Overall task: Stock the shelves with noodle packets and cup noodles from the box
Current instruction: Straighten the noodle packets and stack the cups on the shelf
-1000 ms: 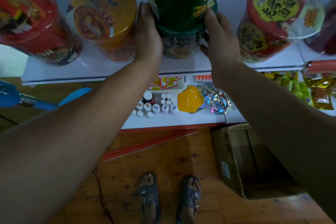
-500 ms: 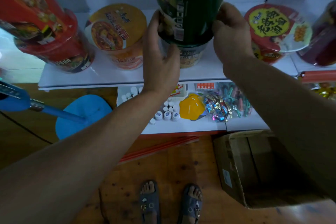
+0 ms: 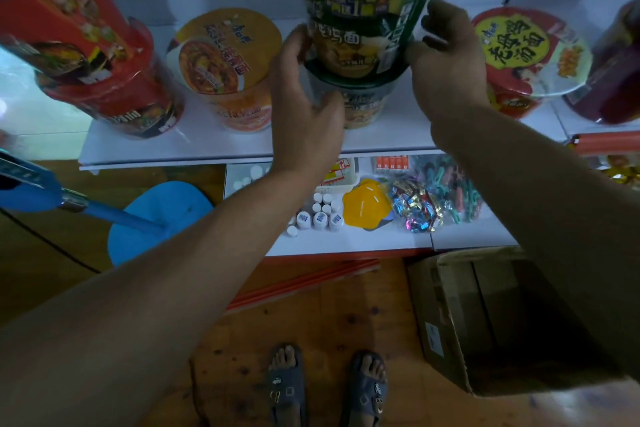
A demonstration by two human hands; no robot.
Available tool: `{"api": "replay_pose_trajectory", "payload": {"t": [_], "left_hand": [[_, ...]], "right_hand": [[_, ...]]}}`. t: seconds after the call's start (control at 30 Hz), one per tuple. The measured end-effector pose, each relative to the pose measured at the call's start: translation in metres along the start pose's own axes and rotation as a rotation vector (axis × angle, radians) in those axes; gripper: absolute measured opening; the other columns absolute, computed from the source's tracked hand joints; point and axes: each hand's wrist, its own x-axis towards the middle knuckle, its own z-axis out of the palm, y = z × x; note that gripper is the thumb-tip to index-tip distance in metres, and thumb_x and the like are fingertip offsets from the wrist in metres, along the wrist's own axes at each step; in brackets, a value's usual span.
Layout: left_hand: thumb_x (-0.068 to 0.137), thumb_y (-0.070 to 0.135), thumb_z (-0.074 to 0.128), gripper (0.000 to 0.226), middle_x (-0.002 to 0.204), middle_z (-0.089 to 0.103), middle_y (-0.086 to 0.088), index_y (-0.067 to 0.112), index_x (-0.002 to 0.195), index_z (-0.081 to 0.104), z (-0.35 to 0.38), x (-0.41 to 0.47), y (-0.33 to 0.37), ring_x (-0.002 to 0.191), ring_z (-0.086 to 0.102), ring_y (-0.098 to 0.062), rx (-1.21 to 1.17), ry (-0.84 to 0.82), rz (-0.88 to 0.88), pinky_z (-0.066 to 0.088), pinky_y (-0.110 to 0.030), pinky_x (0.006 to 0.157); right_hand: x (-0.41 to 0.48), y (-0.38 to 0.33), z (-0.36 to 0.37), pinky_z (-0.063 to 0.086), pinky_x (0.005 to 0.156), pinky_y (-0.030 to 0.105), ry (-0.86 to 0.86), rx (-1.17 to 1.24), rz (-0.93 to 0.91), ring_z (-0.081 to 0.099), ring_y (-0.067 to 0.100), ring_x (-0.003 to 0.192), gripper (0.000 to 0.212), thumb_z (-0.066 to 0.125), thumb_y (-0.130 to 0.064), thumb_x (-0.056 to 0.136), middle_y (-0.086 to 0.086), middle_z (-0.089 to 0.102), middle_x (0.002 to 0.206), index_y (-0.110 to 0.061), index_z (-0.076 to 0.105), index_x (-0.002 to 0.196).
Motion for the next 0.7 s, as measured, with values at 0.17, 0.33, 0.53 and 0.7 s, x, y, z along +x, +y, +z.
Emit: {"api": "replay_pose_trajectory", "payload": {"t": [0.17, 0.33, 0.53, 0.7], "left_hand": [[0.081, 0.006, 0.054, 0.080, 0.151, 0.043, -0.005, 0.014, 0.155, 0.024, 0.001, 0.026, 0.008, 0.138, 0.040, -0.016, -0.008, -0.128, -0.084, 0.039, -0.027, 0.112], [0.090, 0.023, 0.064, 0.077, 0.152, 0.041, -0.003, 0.013, 0.155, 0.024, 0.000, 0.026, -0.005, 0.141, 0.036, -0.013, 0.113, -0.151, 0.003, 0.029, -0.004, 0.105], [0.086, 0.012, 0.065, 0.079, 0.151, 0.039, -0.006, 0.010, 0.154, 0.025, 0.006, 0.014, -0.012, 0.141, 0.034, -0.016, 0.176, -0.083, 0.086, 0.032, -0.029, 0.117], [0.089, 0.015, 0.062, 0.077, 0.155, 0.034, -0.003, 0.012, 0.155, 0.023, -0.001, 0.011, -0.020, 0.144, 0.031, -0.016, 0.171, -0.099, 0.084, 0.034, -0.045, 0.115]], "right_hand": [[-0.022, 0.012, 0.005, 0.048, 0.105, 0.039, -0.090, 0.036, -0.065, 0.055, 0.007, 0.124, 0.058, 0.059, -0.028, 0.084, -0.008, 0.062, 0.130, -0.020, 0.048, 0.141], [-0.008, 0.007, 0.005, 0.047, 0.105, 0.044, -0.156, -0.028, -0.045, 0.052, 0.010, 0.126, 0.085, 0.063, -0.042, 0.070, -0.013, 0.055, 0.139, -0.035, 0.033, 0.150], [-0.010, 0.014, 0.001, 0.049, 0.102, 0.044, -0.178, -0.056, -0.034, 0.053, 0.011, 0.124, 0.085, 0.058, -0.027, 0.071, -0.014, 0.054, 0.139, -0.039, 0.029, 0.150], [-0.012, 0.015, 0.002, 0.050, 0.100, 0.032, -0.197, -0.064, -0.089, 0.051, 0.004, 0.123, 0.076, 0.054, -0.010, 0.084, -0.013, 0.053, 0.139, -0.033, 0.028, 0.152]]}}
